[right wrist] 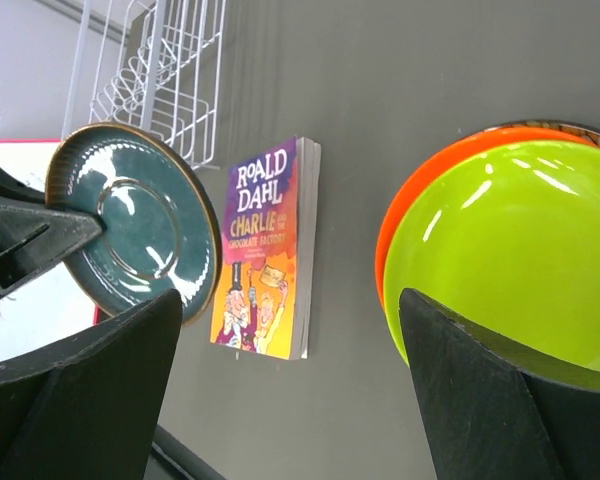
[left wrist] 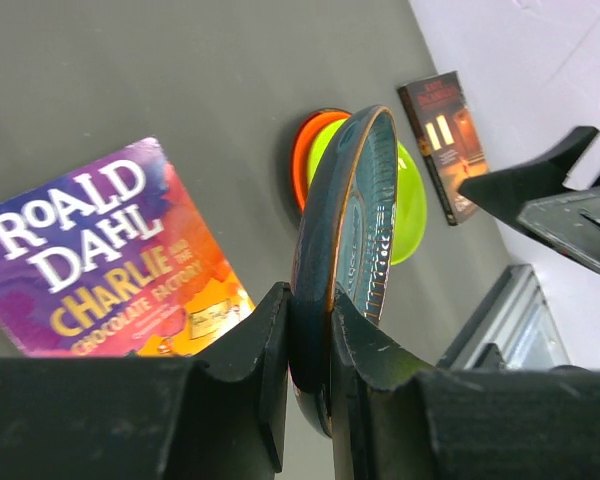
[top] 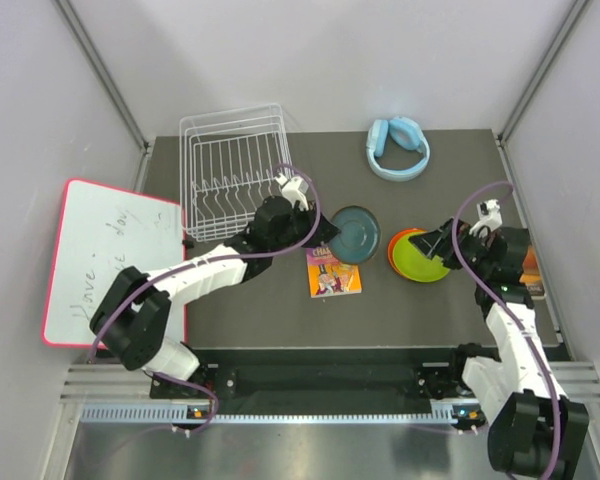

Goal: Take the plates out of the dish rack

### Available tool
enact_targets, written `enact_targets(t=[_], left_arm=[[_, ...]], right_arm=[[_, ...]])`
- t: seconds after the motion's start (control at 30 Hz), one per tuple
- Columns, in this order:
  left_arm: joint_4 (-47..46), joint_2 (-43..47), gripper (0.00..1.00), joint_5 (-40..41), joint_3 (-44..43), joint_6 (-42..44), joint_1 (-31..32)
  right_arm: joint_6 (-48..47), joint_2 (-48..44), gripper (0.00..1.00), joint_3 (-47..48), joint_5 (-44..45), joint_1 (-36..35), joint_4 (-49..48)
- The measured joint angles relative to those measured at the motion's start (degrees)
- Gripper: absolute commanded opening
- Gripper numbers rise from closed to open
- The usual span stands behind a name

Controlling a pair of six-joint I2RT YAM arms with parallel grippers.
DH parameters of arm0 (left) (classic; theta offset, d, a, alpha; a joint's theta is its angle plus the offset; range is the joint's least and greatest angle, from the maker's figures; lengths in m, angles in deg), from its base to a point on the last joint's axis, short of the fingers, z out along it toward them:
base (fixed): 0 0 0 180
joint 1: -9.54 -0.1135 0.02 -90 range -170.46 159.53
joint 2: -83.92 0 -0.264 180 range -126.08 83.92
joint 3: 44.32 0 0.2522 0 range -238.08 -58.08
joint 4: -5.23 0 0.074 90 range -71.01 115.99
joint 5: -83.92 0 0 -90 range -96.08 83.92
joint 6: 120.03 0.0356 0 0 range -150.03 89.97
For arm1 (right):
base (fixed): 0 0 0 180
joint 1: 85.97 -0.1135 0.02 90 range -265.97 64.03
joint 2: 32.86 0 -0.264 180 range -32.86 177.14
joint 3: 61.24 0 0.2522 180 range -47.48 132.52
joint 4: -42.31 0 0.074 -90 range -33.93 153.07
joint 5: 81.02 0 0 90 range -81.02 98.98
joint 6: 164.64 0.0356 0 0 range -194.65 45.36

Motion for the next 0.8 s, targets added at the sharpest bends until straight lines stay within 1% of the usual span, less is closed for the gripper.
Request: enact_targets(t=[0.1,0.33,0.43,0.53,0.63,0.67,0.7,0.73,0.77,0.8], left_arm=[[-1.6,-0.7,0.00,-0.9,0.0,-1.1,0.6],[-4.7,-3.7,0.00,-3.9,0.0,-3.1,2.3],[-6.3,-4.9,0.00,-4.9,0.0,-3.9,3.0],[-10.3,-6.9,0.00,-6.6,0.0,-5.1,3.5],[-13.8,-8.8,0.00,-7.9,0.0,-6.6,3.8],[-14.8,-9.4,0.00,-8.2,0.0,-7.0,3.8],[-15.9,-10.1,0.00,-8.6,0.0,-7.4,3.8],[-16.6,-10.7,0.00,-9.0,0.0,-7.6,3.8],[-16.5,-11.1,0.00,-8.4,0.0,-7.7,3.8],[-16.5,-11.6,0.00,-8.8,0.0,-8.4,3.1]], right_arm=[[1.0,1.5,0.89,-0.1,-0.2,-1.1,-3.0],[6.3,8.1,0.89,-3.0,-1.7,-5.7,-14.5],[7.6,10.4,0.88,-3.3,-1.6,-7.7,-16.7],[8.5,11.8,0.85,-3.3,-1.4,-9.7,-18.4],[9.4,13.5,0.63,-3.3,-1.4,-12.3,-20.3],[9.6,14.1,0.39,-3.3,-1.5,-13.0,-21.0],[9.9,14.7,0.18,-3.4,-1.6,-13.4,-21.6],[9.9,15.2,0.04,-3.4,-1.7,-13.7,-22.2],[10.9,15.5,0.00,-3.5,-2.0,-13.6,-22.6],[11.5,15.5,0.00,-3.8,-2.8,-13.2,-23.6]])
